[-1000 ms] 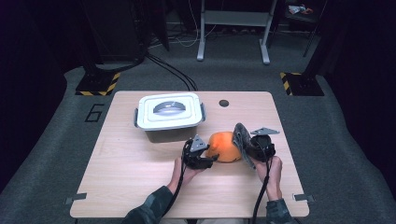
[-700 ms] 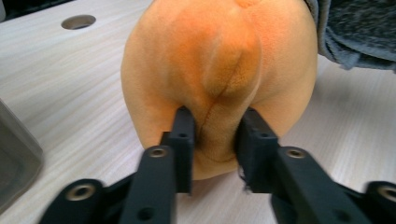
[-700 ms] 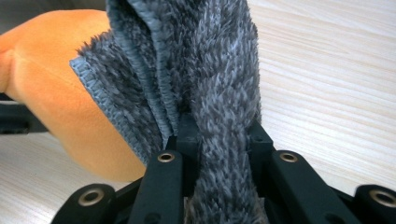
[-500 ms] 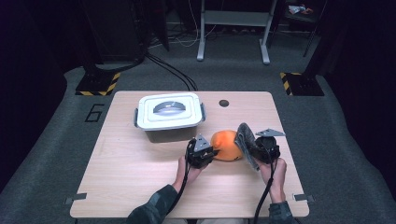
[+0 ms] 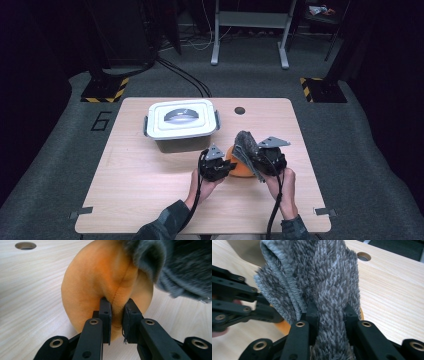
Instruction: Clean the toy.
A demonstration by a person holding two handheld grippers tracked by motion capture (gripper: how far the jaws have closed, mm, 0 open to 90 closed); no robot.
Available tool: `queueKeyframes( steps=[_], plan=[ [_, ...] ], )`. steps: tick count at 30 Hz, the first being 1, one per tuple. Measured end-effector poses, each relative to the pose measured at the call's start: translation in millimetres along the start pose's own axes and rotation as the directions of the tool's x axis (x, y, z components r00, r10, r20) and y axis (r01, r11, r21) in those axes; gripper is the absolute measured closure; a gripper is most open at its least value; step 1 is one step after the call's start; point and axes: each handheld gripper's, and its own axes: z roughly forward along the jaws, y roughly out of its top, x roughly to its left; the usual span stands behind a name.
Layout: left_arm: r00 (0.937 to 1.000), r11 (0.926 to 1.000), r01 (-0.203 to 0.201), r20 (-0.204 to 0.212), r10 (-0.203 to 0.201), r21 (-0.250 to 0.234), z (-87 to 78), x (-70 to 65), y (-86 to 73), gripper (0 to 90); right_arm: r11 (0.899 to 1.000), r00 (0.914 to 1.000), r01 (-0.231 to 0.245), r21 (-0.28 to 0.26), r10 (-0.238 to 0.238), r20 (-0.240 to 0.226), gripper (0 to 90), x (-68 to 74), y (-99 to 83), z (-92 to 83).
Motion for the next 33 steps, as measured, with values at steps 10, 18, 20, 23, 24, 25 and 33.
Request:
queueKeyframes(
  steps=[10, 18, 20, 23, 24, 25, 33],
  plan=[
    [0.9999, 0.9999, -0.010, -0.014, 0.010, 0.006, 4.6, 7.5, -3.3, 77.3, 1.000, 0.9991, 0.004, 0.018, -0.005, 0.041, 73.5, -2.0, -1.4, 13.6],
    [0.9999, 1.0000, -0.007, -0.008, 0.007, 0.002, 5.6, 9.1, -4.1, 77.2, 0.999, 0.9977, -0.040, 0.035, 0.038, 0.057, 73.5, -19.8, -12.1, 14.5],
    [1.0000, 1.0000, -0.007, -0.006, 0.007, 0.002, 5.7, 9.5, -4.3, 77.1, 0.998, 0.9967, -0.052, 0.042, 0.049, 0.065, 73.5, -24.8, -15.3, 15.3],
    [1.0000, 1.0000, -0.008, -0.004, 0.008, 0.004, 5.8, 10.1, -4.6, 77.2, 0.996, 0.9947, -0.079, 0.050, 0.075, 0.070, 73.6, -31.6, -20.8, 17.5],
    [1.0000, 1.0000, -0.008, -0.003, 0.008, 0.003, 5.8, 10.1, -4.7, 77.0, 0.995, 0.9936, -0.090, 0.048, 0.087, 0.072, 73.5, -34.2, -23.1, 18.6],
    [1.0000, 1.0000, -0.008, -0.002, 0.008, 0.003, 5.8, 10.3, -4.8, 76.9, 0.994, 0.9930, -0.094, 0.058, 0.090, 0.077, 73.5, -36.4, -24.6, 19.1],
    [1.0000, 1.0000, -0.009, -0.001, 0.009, 0.002, 5.9, 10.9, -5.6, 76.7, 0.981, 0.9836, -0.161, 0.111, 0.150, 0.100, 73.6, -50.9, -38.4, 28.4]
  ],
)
